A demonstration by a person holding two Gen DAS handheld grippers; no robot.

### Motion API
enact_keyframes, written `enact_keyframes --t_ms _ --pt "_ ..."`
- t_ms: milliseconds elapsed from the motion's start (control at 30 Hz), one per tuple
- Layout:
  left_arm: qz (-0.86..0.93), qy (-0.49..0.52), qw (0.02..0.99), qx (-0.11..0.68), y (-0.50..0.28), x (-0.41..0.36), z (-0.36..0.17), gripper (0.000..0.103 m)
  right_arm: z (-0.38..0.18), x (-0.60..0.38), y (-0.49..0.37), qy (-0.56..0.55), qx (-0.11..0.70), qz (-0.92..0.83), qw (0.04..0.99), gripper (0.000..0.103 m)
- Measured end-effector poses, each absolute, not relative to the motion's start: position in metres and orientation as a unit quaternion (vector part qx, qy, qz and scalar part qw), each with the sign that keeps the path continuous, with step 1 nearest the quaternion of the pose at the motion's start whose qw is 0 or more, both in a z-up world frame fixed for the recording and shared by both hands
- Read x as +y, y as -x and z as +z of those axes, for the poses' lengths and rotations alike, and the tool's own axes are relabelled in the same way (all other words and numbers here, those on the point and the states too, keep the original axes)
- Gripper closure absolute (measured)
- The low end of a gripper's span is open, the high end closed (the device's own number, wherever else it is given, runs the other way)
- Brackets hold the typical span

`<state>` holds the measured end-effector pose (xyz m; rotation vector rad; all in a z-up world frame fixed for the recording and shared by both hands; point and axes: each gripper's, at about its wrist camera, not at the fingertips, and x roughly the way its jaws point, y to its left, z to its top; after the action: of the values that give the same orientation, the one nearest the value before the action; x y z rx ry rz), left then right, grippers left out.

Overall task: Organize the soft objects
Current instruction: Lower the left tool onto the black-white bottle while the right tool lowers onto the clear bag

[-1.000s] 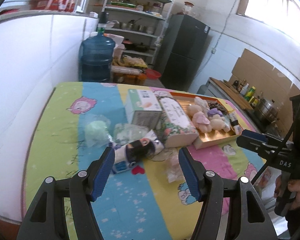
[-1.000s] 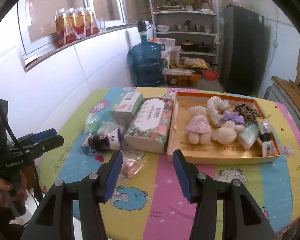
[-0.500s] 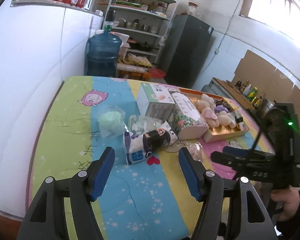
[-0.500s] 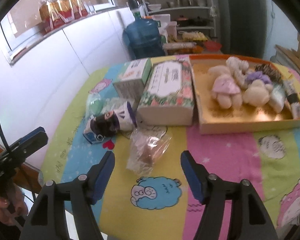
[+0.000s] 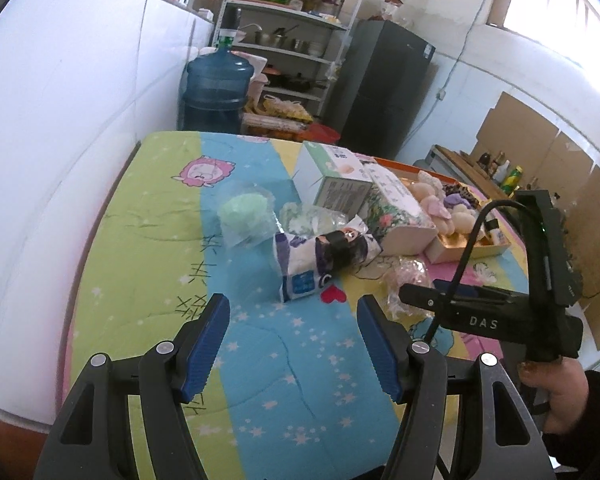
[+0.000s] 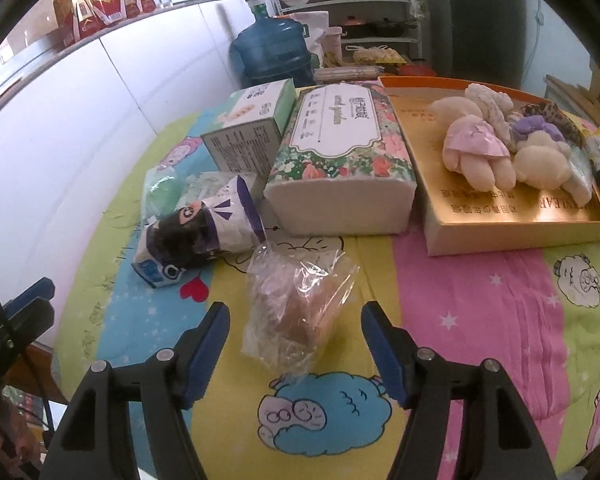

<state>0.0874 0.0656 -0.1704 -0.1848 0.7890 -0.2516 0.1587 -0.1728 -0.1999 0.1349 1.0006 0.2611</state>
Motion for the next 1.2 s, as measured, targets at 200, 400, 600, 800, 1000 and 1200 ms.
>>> enact_keyframes --t_ms 200,400,600,800,1000,1200 --pt "-0.137 0.075 0.913 0.376 -0.092 0.062 -0.173 0.035 -0.204 -0.169 -0.162 -0.058 0.478 0.125 0.868 0.044" --pt "-0.178 0.045 0.914 0.363 -0.107 0.048 -0.169 0.035 -0.205 -0.168 -0.164 -0.058 0.475 0.135 0.868 0.049" --pt "-0.249 -0.012 0.907 0.339 -0.131 0.026 -0.165 0.035 -0.199 -0.173 -0.157 -0.052 0.469 0.134 0.872 0.051" --pt "-0.319 -0.059 0.881 0.345 -0.165 0.001 -0.175 0.035 -0.190 -0.186 -0.148 -0.058 0.464 0.124 0.875 0.051" --pt "-0.322 -0.109 0.863 0.375 -0.184 -0.011 -0.199 0.035 -0.189 -0.196 -0.142 -0.069 0.468 0.119 0.873 0.051" --pt "-0.322 -0.140 0.859 0.373 -0.187 -0.020 -0.209 0.048 -0.189 -0.197 -0.138 -0.067 0.467 0.120 0.873 0.051"
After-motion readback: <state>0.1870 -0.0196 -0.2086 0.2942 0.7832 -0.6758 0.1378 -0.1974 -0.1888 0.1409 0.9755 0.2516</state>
